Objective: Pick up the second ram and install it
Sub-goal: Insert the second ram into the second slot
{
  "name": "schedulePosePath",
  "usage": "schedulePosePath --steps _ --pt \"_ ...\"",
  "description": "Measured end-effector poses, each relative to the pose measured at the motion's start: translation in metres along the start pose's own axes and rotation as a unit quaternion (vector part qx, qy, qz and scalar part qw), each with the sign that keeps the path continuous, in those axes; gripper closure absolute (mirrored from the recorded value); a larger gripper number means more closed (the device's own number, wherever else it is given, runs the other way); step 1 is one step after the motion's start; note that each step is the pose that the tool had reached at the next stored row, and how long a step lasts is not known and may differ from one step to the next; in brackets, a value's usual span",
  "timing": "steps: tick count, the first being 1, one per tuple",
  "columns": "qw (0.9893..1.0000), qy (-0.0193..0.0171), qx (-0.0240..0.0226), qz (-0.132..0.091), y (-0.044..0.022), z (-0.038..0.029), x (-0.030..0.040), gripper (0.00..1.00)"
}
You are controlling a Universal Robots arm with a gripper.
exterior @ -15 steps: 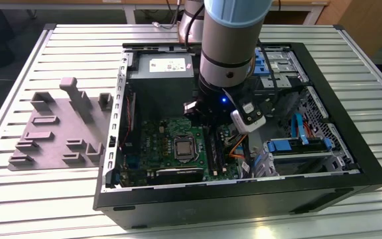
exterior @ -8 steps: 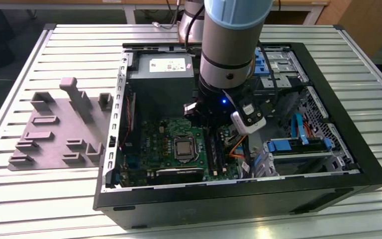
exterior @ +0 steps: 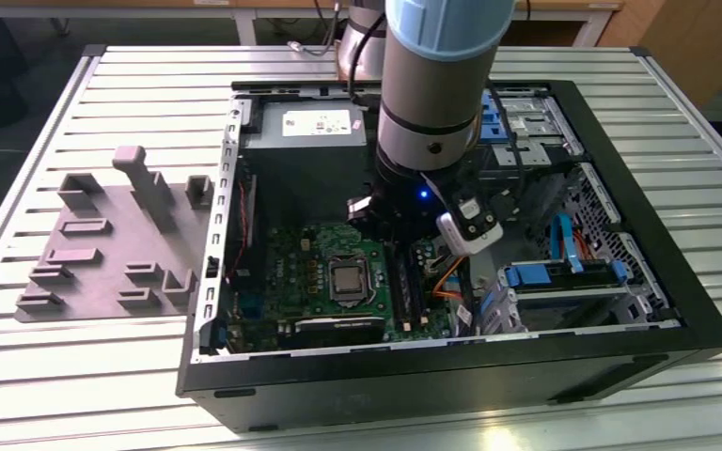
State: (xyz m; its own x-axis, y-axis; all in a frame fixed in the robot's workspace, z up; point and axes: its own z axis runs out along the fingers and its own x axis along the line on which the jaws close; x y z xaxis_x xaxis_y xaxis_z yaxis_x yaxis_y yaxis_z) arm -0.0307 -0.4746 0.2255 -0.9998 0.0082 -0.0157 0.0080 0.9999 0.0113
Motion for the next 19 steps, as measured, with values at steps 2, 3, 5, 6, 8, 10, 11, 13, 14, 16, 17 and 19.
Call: schedulePosePath --steps 2,3,5,6,8,10,11,13,14,16,17,19 --pt "1.0 0.0 0.0 0.0 0.0 0.0014 0.0 0.86" --pt "1.0 0.0 0.0 0.0 -0.0001 0.0023 0.0001 0.86" --pt "1.0 0.0001 0.0001 0.0 -0.0003 0.0036 0.0001 0.86" --pt "1.0 0.0001 0.0001 0.0 -0.0005 0.0042 0.0001 0.86" --pt "1.0 0.0 0.0 0.0 -0.001 0.0052 0.0001 0.86" --pt "1.0 0.0001 0.0 0.0 -0.0017 0.006 0.0001 0.86" --pt "1.0 0.0001 0.0 0.0 -0.0022 0.0064 0.0001 0.86" --pt "1.0 0.0002 0.0 0.0 -0.0033 0.0071 0.0001 0.86" --pt "1.0 0.0002 0.0001 0.0 -0.0037 0.0073 0.0001 0.86" --pt "1.0 0.0002 0.0 0.0 -0.0039 0.0081 0.0001 0.86" --pt "1.0 0.0002 0.0 0.0 -0.004 0.0084 0.0001 0.86" --pt "1.0 0.0003 0.0 0.0 -0.004 0.0096 0.0001 0.86"
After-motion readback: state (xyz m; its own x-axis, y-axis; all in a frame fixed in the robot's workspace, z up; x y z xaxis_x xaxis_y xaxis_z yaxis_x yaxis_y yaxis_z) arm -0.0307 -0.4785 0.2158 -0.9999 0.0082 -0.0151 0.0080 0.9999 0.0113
